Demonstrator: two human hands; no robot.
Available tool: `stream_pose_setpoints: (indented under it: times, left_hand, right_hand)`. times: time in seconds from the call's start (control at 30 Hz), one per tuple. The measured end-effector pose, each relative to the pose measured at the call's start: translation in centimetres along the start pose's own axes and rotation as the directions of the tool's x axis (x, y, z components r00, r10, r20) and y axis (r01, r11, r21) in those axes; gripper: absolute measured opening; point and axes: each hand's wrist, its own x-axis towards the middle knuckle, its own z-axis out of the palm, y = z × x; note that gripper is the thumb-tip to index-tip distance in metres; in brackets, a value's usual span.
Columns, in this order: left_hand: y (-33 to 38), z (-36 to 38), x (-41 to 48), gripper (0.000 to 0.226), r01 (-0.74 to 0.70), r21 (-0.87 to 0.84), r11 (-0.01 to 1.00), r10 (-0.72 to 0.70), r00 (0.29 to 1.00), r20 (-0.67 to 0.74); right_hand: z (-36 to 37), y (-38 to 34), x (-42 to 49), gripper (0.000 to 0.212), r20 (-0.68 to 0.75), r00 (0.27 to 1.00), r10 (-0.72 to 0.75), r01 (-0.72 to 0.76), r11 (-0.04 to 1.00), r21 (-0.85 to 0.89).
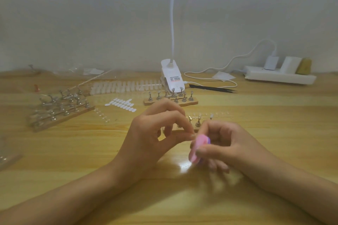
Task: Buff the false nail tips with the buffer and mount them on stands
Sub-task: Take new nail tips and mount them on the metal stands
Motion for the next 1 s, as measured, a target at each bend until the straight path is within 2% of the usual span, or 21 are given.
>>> stream_pose_setpoints:
  times: [0.07,0.13,0.17,0.27,0.3,0.4,0.53,0.63,0.67,0.77,0.9,1.0]
  left_hand:
    - [0.07,0.02,-0.01,0.015,-0.018,0.004,1.0,0.018,1.0,0.016]
    - [0.15,0.03,-0.05,0.013,-0.021,0.008,1.0,0.02,1.0,0.02]
    - [0.13,0.01,-0.05,0.011,-0.015,0.014,1.0,0.015,1.0,0.011]
    - [0.21,0.04,-0.07,0.014,-0.032,0.05,0.998,0.031,0.999,0.011]
    - [0.25,0.11,-0.08,0.014,-0.04,0.055,0.998,0.039,0.999,0.021]
    - [0.16,0.14,-0.04,0.014,-0.028,0.035,0.999,0.028,0.999,0.016]
    - [0.14,0.11,-0.04,0.015,-0.053,0.067,0.996,0.052,0.999,0.018]
    - [0.23,0.11,-0.05,0.012,-0.051,0.053,0.997,0.05,0.998,0.024]
    - [0.22,0.06,-0.02,0.01,-0.05,0.047,0.998,0.049,0.999,0.02]
    - [0.28,0.02,0.0,0.013,-0.069,0.06,0.996,0.067,0.997,0.027]
    - [0.3,0.03,-0.02,0.01,-0.067,0.06,0.996,0.065,0.997,0.04]
    - [0.52,0.11,-0.13,0.01,-0.092,0.082,0.992,0.088,0.995,0.051]
  right_hand:
    - [0.17,0.11,0.1,0.022,0.006,1.0,-0.021,0.021,1.0,0.022]
    - [-0.27,0.2,0.18,0.023,-0.123,0.992,0.011,0.005,0.991,0.133]
    - [-0.39,0.17,0.19,0.023,-0.144,0.989,0.024,-0.002,0.988,0.153]
    - [0.13,0.04,0.06,0.018,0.018,1.0,-0.011,0.011,1.0,0.014]
    - [0.26,0.02,0.07,0.019,0.029,0.999,-0.017,0.017,1.0,0.013]
    - [-0.35,0.23,0.18,0.029,-0.113,0.993,0.016,-0.002,0.992,0.126]
    - [0.12,0.2,0.15,0.027,0.026,0.999,-0.025,0.025,1.0,0.018]
    - [-0.3,0.35,0.17,0.046,-0.103,0.995,-0.001,0.013,0.993,0.116]
    - [-0.45,0.4,0.17,0.044,-0.102,0.995,0.002,0.01,0.993,0.115]
    - [0.04,0.25,0.11,0.024,0.033,0.999,-0.032,0.032,0.999,0.021]
    - [-0.34,0.5,0.26,0.041,-0.096,0.995,-0.004,0.015,0.994,0.112]
    - [-0.41,0.42,0.36,0.034,-0.048,0.999,0.008,-0.005,0.999,0.045]
